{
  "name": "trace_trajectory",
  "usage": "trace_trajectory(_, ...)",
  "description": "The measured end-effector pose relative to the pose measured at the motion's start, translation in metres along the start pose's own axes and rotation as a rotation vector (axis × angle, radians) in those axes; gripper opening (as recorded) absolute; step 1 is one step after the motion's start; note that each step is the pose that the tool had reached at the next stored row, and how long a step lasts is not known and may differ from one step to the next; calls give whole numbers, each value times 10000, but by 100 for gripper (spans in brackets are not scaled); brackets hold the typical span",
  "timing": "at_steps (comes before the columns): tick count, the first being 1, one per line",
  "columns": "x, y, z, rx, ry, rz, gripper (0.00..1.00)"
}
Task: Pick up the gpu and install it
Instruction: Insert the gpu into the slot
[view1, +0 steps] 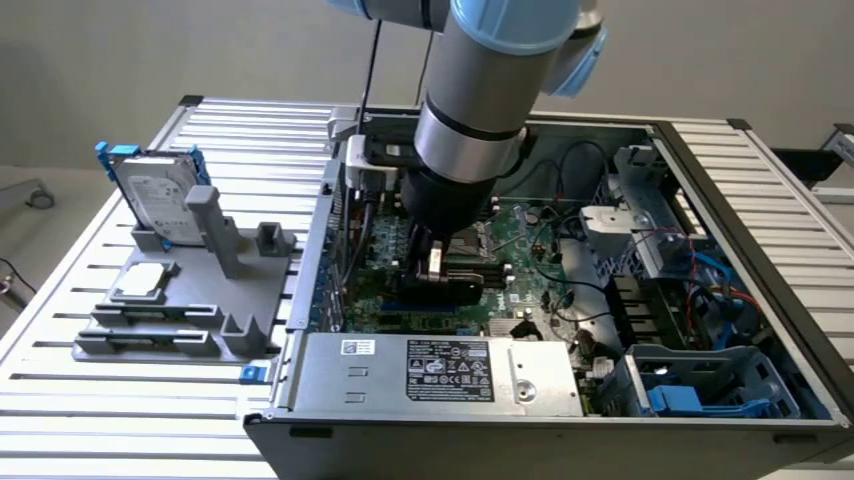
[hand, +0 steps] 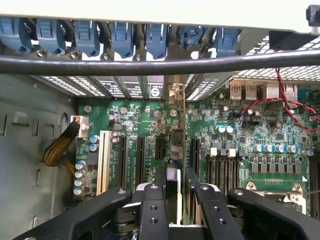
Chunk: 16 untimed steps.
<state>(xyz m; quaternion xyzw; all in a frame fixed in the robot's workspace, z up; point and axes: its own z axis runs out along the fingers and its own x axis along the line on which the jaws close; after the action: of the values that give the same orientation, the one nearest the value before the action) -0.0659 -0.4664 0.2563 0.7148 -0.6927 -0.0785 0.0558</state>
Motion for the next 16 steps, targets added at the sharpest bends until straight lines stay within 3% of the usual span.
trace_trajectory(8, 7, -14, -2, -26, -15, -1, 27)
trace_trajectory(16, 10, -16, 4, -167, -23, 1, 27)
